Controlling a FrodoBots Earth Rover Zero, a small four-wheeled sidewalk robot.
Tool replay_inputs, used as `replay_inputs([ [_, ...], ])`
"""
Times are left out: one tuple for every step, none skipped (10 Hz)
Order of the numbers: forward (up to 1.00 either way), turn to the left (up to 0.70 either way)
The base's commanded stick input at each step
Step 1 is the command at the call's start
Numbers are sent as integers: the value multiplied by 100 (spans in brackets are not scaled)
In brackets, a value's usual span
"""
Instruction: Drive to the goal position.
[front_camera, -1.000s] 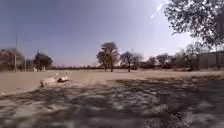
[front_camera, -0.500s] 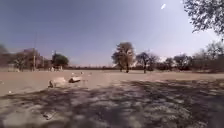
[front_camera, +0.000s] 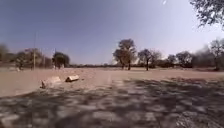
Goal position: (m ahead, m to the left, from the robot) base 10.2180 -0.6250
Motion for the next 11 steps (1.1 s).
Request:
replay_inputs([
  [100, 0],
  [100, 0],
  [100, 0],
  [100, 0],
  [100, 0],
  [100, 0],
  [100, 0],
  [100, 0],
  [100, 0],
  [100, 0],
  [100, 0],
])
